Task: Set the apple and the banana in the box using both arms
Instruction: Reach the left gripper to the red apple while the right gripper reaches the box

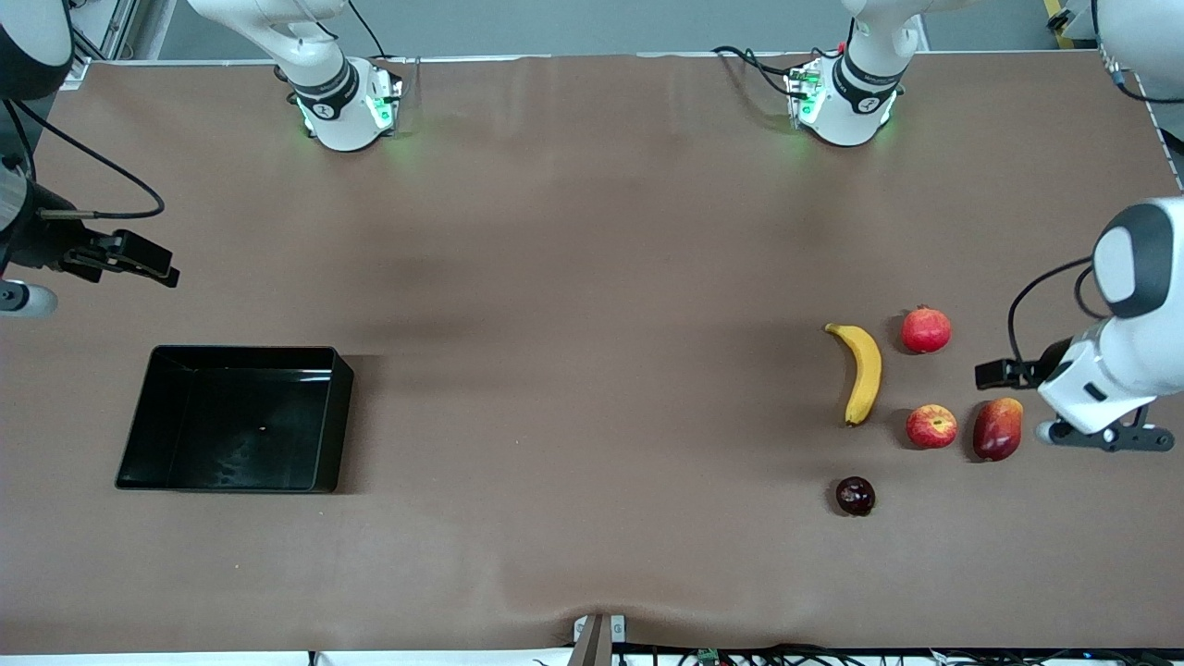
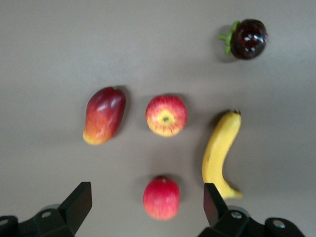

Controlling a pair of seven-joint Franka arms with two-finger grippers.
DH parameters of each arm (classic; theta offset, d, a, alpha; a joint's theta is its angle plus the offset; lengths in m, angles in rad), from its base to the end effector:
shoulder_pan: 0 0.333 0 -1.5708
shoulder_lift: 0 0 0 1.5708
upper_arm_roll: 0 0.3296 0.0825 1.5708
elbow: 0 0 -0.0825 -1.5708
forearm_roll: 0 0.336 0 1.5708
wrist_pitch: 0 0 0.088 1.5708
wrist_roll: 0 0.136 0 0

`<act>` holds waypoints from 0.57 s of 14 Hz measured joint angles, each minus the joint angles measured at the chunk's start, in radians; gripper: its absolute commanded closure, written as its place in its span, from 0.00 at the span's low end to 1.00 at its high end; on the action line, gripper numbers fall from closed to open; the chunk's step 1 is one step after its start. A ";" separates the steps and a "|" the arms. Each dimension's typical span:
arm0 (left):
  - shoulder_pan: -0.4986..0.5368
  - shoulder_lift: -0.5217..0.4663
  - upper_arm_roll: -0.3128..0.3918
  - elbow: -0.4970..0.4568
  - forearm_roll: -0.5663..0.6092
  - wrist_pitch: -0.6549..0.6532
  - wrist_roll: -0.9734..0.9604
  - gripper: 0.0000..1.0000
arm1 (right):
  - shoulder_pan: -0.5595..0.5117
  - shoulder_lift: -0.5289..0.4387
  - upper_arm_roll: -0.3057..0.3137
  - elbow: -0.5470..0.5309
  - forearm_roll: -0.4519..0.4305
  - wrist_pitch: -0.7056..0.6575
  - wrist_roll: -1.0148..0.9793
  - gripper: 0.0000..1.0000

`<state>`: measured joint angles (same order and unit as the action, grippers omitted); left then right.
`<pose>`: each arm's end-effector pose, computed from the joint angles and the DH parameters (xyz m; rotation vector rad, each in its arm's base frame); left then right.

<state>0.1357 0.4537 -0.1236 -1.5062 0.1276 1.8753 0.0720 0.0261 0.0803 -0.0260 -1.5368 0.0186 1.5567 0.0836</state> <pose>0.6365 0.0324 0.4009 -3.0735 0.1429 0.1283 0.5278 0.0032 0.5807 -3.1234 0.1309 0.0954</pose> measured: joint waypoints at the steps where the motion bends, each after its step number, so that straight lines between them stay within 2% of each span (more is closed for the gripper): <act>1: 0.001 0.025 0.000 0.000 0.000 0.040 0.000 0.00 | 0.004 0.007 0.001 0.000 0.000 0.000 0.000 0.00; 4: 0.000 0.092 0.000 0.000 0.000 0.167 0.000 0.00 | 0.013 0.022 0.002 0.000 -0.002 0.001 0.000 0.00; 8: 0.000 0.167 0.000 0.000 0.000 0.264 0.000 0.00 | -0.004 0.049 -0.011 0.000 -0.004 0.001 0.001 0.00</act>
<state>0.1362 0.6203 -0.1237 -1.5063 0.1277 2.1391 0.0720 0.0217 0.1297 -0.0373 -1.5371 0.0143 1.5581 0.0850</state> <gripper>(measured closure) 0.000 0.000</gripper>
